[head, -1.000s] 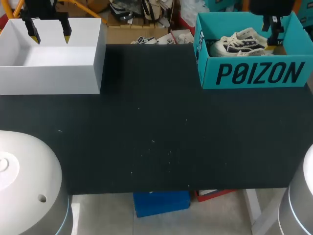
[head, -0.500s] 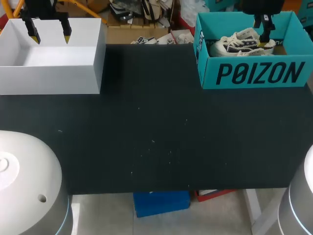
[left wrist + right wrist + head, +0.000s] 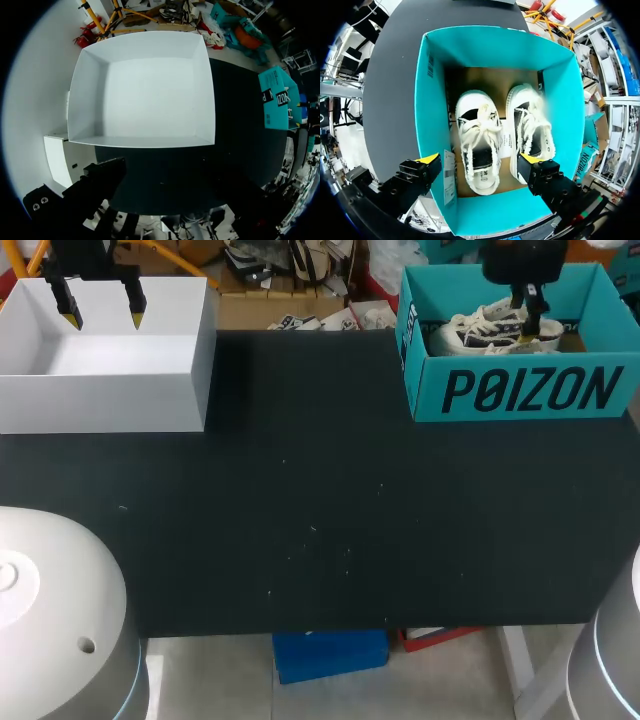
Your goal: Take the shoe out of the shoebox, open the shoe tongue, remove and reinsert the insole, then place the shoe into the shoebox
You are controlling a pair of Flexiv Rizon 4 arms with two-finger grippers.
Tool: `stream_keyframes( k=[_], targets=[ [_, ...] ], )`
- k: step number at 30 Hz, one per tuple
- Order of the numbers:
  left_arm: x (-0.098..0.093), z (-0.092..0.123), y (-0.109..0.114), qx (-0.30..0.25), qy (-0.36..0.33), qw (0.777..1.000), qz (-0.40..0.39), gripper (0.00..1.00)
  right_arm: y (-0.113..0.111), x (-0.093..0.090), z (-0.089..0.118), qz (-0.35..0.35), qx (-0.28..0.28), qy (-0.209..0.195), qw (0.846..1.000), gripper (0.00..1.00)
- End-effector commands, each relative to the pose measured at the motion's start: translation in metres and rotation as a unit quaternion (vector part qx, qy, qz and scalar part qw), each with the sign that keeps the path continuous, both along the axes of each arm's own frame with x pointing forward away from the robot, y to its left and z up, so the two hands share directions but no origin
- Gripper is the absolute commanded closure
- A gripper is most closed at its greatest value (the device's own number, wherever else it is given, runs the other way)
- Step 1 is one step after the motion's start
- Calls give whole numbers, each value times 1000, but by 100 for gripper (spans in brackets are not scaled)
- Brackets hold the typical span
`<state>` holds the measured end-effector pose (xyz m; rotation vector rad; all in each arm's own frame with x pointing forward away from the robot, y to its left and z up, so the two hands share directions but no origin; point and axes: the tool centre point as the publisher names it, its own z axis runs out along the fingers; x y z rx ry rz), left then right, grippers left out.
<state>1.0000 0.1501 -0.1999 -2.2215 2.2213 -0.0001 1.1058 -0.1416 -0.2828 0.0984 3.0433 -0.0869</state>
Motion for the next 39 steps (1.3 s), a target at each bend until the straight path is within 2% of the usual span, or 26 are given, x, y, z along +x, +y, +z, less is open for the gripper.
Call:
stream_keyframes(
  k=[1,3,4,5,6,7,9,11,14,16,20,26,39],
  targets=[
    [0,0,0,0,0,1000,0,0,-3,17,-23,-6,7,9,1000,0],
    [0,0,0,0,0,1000,0,0,-5,20,-30,-10,10,9,1000,22],
    [0,0,0,0,0,1000,0,0,-6,21,-33,-10,10,10,1000,25],
    [0,0,0,0,0,1000,0,0,-7,22,-37,-13,10,13,1000,43],
    [0,0,0,0,0,1000,0,0,-7,23,-40,-15,13,15,1000,48],
    [0,0,0,0,0,1000,0,0,-8,25,-42,-15,13,16,1000,42],
    [0,0,0,0,0,1000,0,0,-10,27,-47,-16,14,17,1000,54],
    [0,0,0,0,0,1000,0,0,-12,29,-51,-17,16,19,1000,54],
    [0,0,0,0,0,1000,0,0,-18,31,-57,-19,18,21,999,48],
    [0,0,0,0,0,1000,0,0,-22,32,-62,-17,18,24,999,52],
    [0,0,0,0,0,1000,0,0,-27,33,-70,-16,19,28,999,49],
    [0,0,0,0,0,1000,0,0,-31,34,-78,-18,23,33,999,53],
    [0,0,0,0,0,1000,0,0,-28,32,-110,-13,34,45,998,54]
  ],
)
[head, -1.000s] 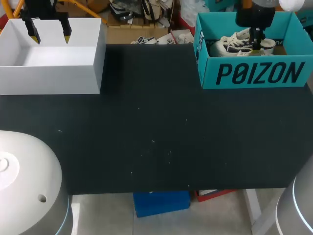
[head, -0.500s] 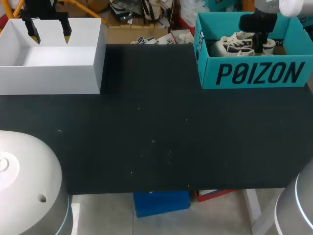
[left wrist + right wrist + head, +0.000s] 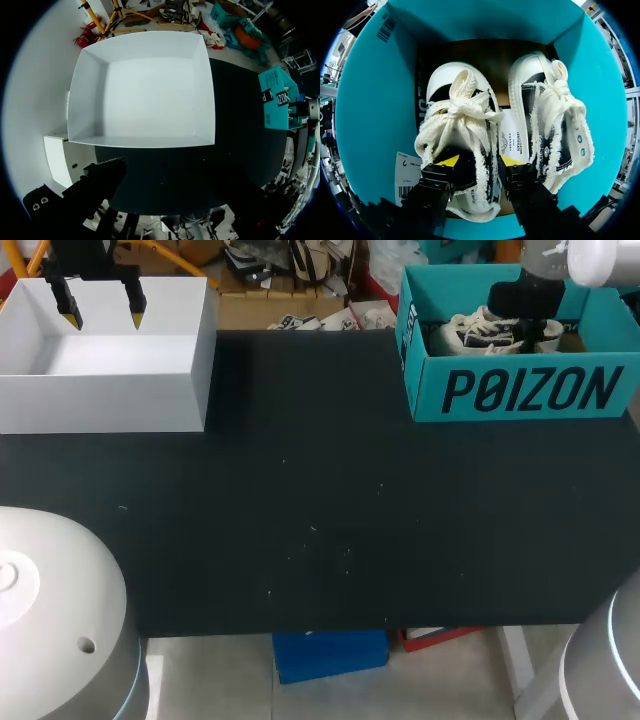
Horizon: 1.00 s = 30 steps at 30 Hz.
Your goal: Take the shoe out of the shoebox, open the shoe tongue, remove and reinsert the insole, then place the shoe into the shoebox
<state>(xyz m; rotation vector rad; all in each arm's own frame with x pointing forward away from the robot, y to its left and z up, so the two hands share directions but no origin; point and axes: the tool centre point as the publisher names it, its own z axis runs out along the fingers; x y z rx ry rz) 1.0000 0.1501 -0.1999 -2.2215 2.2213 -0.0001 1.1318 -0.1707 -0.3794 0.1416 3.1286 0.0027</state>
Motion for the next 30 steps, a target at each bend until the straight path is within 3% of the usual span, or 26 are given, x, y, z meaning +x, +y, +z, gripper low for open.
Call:
stream_keyframes(
  k=[1,6,8,9,10,18,30],
  targets=[
    [0,0,0,0,0,1000,0,0,0,7,-15,-1,4,4,1000,54],
    [0,0,0,0,0,1000,0,0,0,7,-22,-2,7,6,1000,58],
    [0,0,0,0,0,1000,0,0,-1,6,-26,-3,7,8,1000,79],
    [0,0,0,0,0,1000,0,0,-1,6,-26,-4,7,9,1000,98],
    [0,0,0,0,0,1000,0,0,-1,5,-27,-4,6,10,1000,100],
    [0,0,0,0,0,1000,0,0,-3,3,-28,-3,3,12,1000,100],
    [0,0,0,0,0,1000,0,0,-5,5,4,0,-7,1,1000,100]
  ],
)
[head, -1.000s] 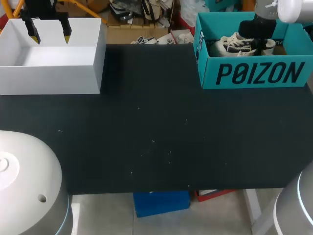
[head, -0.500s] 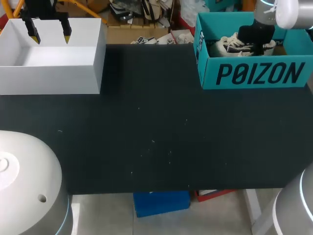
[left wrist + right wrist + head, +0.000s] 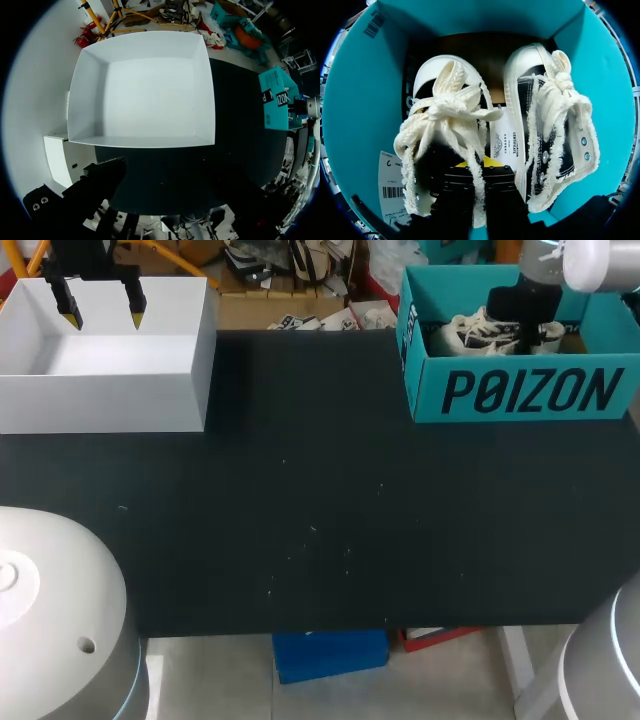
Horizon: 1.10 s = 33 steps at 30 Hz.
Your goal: Take the shoe out of the shoebox, open the shoe tongue, remove and reinsert the insole, then place the shoe into the shoebox
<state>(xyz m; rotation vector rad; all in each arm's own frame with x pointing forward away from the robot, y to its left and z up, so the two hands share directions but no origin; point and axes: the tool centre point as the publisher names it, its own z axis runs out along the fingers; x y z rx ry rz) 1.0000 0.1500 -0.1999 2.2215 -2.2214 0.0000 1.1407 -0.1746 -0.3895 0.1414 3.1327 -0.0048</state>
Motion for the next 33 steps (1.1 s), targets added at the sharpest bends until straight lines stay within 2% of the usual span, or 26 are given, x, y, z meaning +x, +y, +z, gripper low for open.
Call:
stream_keyframes(
  k=[1,9,18,28,33],
  targets=[
    [0,0,0,0,0,1000,0,0,-1,-4,18,0,-5,-2,1000,100],
    [0,0,0,0,0,1000,0,0,-3,-3,46,-2,-18,-4,1000,100],
    [0,0,0,0,0,1000,0,0,-5,1,93,-2,-36,-14,999,100],
    [0,0,0,0,0,1000,0,0,-8,-5,148,-4,-72,-30,997,100],
    [0,0,0,0,0,1000,0,0,-2,-11,176,-6,-89,-41,995,100]
  ],
)
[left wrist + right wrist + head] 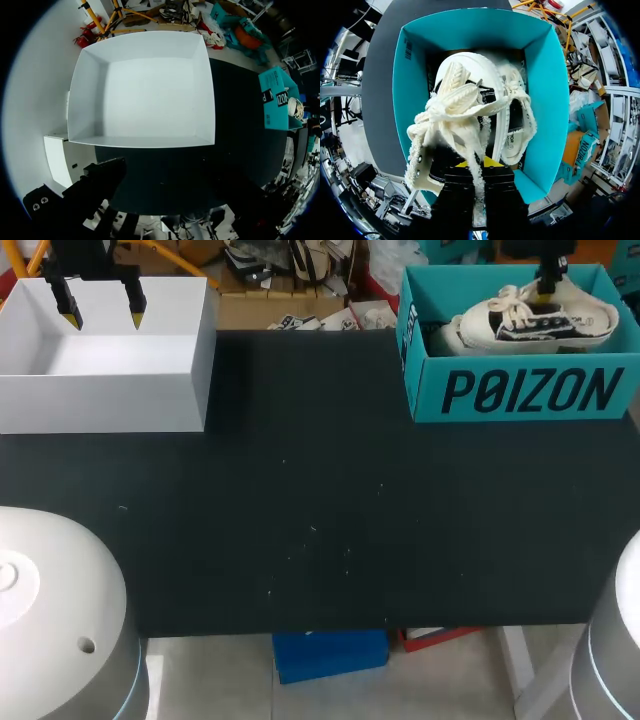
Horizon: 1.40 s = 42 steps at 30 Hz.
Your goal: Take the shoe out of the shoebox, open the shoe tongue, remove and reinsert the insole, then place the shoe into the shoebox
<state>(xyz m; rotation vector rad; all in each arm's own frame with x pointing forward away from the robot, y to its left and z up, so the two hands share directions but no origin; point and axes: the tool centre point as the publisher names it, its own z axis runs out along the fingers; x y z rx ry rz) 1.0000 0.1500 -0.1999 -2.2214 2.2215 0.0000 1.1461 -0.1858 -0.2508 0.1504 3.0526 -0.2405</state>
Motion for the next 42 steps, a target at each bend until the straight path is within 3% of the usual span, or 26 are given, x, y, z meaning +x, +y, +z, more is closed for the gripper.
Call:
stream_keyframes(
  k=[1,11,17,21,28,33,38,42],
  targets=[
    [0,0,0,0,0,1000,0,0,13,-19,45,-3,-18,-13,1000,100],
    [0,0,0,0,0,1000,0,0,49,-53,105,-26,-44,-26,998,100],
    [0,0,0,0,0,1000,0,0,83,-89,140,-31,-52,-38,997,100],
    [0,0,0,0,0,1000,0,0,103,-118,150,-28,-58,-54,996,100],
    [0,0,0,0,0,1000,0,0,146,-179,145,-24,-38,-65,997,100],
    [0,0,0,0,0,1000,0,0,188,-218,127,-11,-32,-54,998,100],
    [0,0,0,0,0,1000,0,0,240,-242,104,-15,-8,-46,999,100],
    [0,0,0,0,0,1000,0,0,286,-250,79,-13,-16,-35,999,100]
  ],
)
